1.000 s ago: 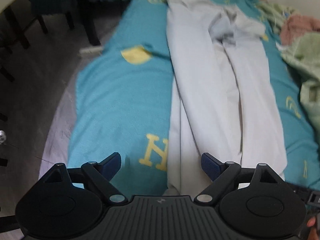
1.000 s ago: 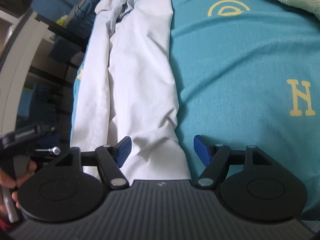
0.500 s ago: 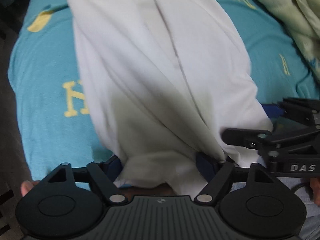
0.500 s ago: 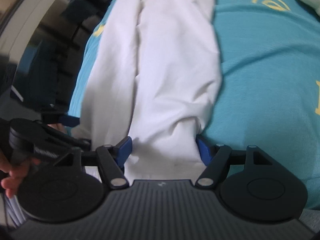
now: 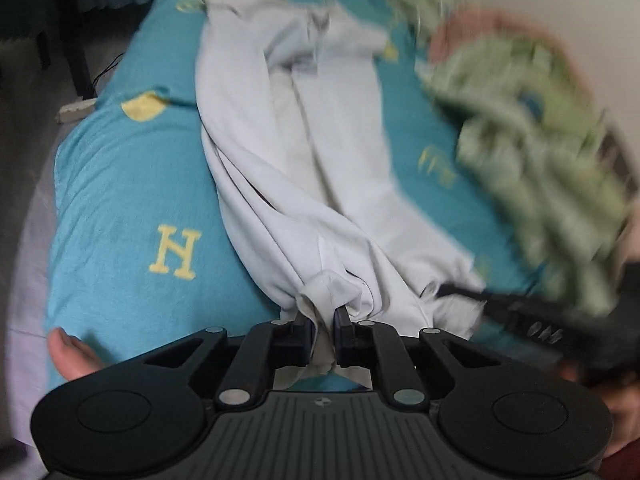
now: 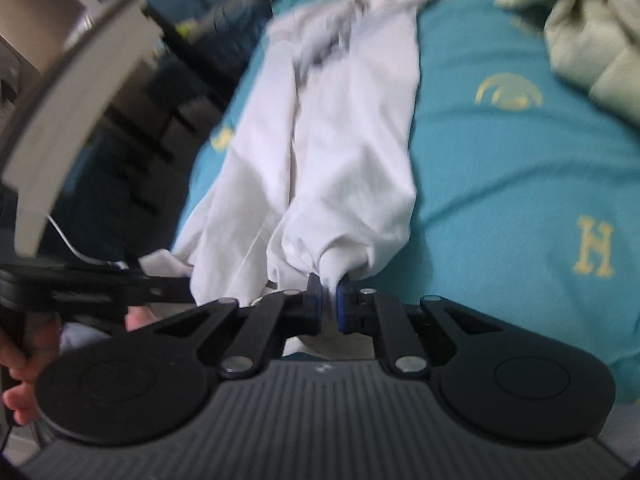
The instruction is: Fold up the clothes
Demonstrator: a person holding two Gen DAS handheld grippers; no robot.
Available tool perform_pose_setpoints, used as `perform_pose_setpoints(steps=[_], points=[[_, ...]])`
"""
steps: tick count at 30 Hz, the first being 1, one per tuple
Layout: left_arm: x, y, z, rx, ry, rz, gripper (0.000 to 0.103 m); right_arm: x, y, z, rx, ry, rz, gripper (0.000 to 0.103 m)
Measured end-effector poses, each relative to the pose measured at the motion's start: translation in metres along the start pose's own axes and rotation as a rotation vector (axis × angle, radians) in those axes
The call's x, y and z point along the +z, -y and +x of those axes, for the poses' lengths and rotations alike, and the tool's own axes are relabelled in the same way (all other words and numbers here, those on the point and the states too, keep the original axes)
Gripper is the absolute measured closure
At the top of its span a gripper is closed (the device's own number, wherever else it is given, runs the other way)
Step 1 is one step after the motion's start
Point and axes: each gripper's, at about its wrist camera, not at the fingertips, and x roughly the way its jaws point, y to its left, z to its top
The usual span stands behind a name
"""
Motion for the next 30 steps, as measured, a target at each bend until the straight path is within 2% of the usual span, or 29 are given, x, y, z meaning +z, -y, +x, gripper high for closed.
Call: perform_pose_setpoints(steps=[5,8,12,15,18,20,21,23,26,27,29,30], points=[[0.012,0.015,-0.045,-0.052,0.141,-0.095,0.092,0.022,-0.014,-0.035,0.042,0.062,0.009,0.094],[-0.002,0.016,-0.072,-0.076,0.19,-0.111,0.099,0.022,-0.026,-0.06,0.038,0.106,-0.025,0.094],[-0.032,0.017,-0.11,-0.109,0.247,-0.137,0.101,0.007,-0.036,-0.094,0.025,0.158,-0.057,0.095],[-0.057,0.018,-0.125,-0.107,0.251,-0.13,0.102,-0.015,-0.036,-0.106,0.03,0.157,-0.045,0.095],[-0.078,0.014,-0.12,-0.084,0.223,-0.152,0.1,-0.033,-0.038,-0.102,-0.023,0.144,-0.089,0.095],[-0.086,0.01,-0.108,-0.05,0.19,-0.168,0.084,-0.038,-0.029,-0.093,-0.05,0.13,-0.083,0.095],[-0.087,0.009,-0.099,-0.042,0.175,-0.171,0.08,-0.038,-0.025,-0.09,-0.056,0.123,-0.072,0.095],[-0.087,0.005,-0.083,-0.023,0.149,-0.179,0.05,-0.039,-0.014,-0.085,-0.063,0.117,-0.056,0.095],[-0.073,0.004,-0.054,0.031,0.129,-0.202,0.034,-0.037,-0.002,-0.081,-0.06,0.121,-0.041,0.095],[-0.065,0.007,-0.043,0.055,0.116,-0.195,0.031,-0.036,0.001,-0.08,-0.058,0.122,-0.035,0.095],[-0.05,0.017,-0.019,0.119,0.088,-0.167,0.013,-0.037,0.011,-0.076,-0.056,0.127,-0.027,0.095],[-0.043,0.023,-0.006,0.154,0.073,-0.147,0.012,-0.037,0.015,-0.075,-0.056,0.131,-0.024,0.095]])
